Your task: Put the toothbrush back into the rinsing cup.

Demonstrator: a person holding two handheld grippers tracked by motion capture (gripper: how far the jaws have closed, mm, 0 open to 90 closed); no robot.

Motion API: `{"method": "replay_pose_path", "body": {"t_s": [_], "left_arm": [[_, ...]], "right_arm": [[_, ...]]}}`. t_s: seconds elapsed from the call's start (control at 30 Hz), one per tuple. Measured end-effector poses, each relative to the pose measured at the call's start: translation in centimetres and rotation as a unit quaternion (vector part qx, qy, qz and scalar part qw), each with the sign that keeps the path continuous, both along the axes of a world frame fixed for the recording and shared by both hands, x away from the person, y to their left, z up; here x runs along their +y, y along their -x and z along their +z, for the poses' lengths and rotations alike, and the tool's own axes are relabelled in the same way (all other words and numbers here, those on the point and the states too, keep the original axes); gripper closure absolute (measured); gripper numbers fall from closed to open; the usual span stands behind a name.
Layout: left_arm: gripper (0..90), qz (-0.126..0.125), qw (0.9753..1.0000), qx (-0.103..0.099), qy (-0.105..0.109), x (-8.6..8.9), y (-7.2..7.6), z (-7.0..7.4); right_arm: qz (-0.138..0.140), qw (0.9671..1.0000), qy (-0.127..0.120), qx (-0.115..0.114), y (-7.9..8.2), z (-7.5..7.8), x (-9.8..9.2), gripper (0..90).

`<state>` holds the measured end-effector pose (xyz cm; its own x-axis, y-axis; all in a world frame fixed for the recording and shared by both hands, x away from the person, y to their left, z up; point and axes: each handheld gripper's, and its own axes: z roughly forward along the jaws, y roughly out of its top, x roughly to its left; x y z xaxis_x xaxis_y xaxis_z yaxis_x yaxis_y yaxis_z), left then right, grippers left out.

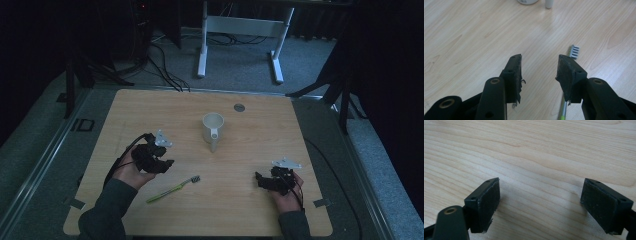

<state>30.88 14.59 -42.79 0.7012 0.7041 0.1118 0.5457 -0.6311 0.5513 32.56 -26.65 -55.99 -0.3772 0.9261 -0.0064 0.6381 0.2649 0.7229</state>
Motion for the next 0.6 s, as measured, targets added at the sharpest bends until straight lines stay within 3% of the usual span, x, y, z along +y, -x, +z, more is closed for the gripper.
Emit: {"method": "replay_pose_path", "body": {"t_s": [0.23,0.6], "left_arm": [[55.4,-0.005,0.9999,0.011,-0.002,-0.2,-0.1,-0.2],[55.5,-0.021,0.9986,0.04,-0.026,-1.1,-0.3,-0.8]], "right_arm": [[0.0,1.0,0.0,0.0,0.0,0.0,0.0,15.7],[0.001,1.0,0.0,-0.001,0.0,0.0,0.0,15.8]]}}
